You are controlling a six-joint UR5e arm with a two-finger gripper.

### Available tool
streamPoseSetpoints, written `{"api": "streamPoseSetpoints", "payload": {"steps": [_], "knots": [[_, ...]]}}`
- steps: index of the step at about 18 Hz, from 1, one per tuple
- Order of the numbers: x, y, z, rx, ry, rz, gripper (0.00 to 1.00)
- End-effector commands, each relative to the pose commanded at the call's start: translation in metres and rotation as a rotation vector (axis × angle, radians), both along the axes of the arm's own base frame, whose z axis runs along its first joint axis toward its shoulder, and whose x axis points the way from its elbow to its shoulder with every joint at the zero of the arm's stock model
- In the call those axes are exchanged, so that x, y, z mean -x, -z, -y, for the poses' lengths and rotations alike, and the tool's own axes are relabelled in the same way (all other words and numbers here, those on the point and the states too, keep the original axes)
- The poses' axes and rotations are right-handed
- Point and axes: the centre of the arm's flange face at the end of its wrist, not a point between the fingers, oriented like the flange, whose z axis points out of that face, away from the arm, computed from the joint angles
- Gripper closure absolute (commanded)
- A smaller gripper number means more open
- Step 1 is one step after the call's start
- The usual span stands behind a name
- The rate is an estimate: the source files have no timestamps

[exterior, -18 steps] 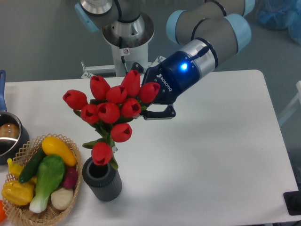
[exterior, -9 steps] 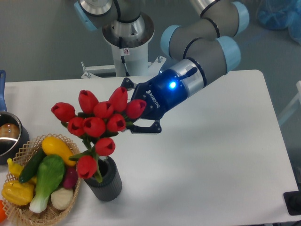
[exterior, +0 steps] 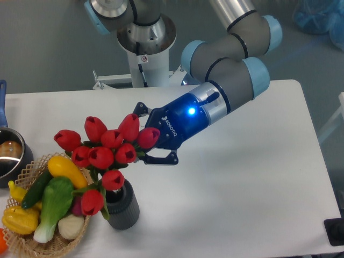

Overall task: Insert the flowers into the vase
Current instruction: 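Lower the tulip stems into the vase opening, then push the tulip bunch further down into the vase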

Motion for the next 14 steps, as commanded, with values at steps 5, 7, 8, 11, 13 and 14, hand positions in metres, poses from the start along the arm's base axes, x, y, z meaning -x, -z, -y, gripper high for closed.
{"api": "streamPoseSetpoints", "payload": {"steps": [5,7,8,11,13,14], "knots": [[-0.001,0.005,-0.003,0.004,0.005,0.006,1.00],[0.001,0.010,-0.004,0.009,0.005,0.013,1.00],[0.001,0.013,-0.005,0.012,0.006,0.014,1.00],[0.002,0.014,-0.006,0.010,0.006,0.012,1.00],[0.002,0.014,-0.006,0.010,0.006,0.012,1.00],[0.002,0.014,-0.006,0.010,0.006,0.012,1.00]]}}
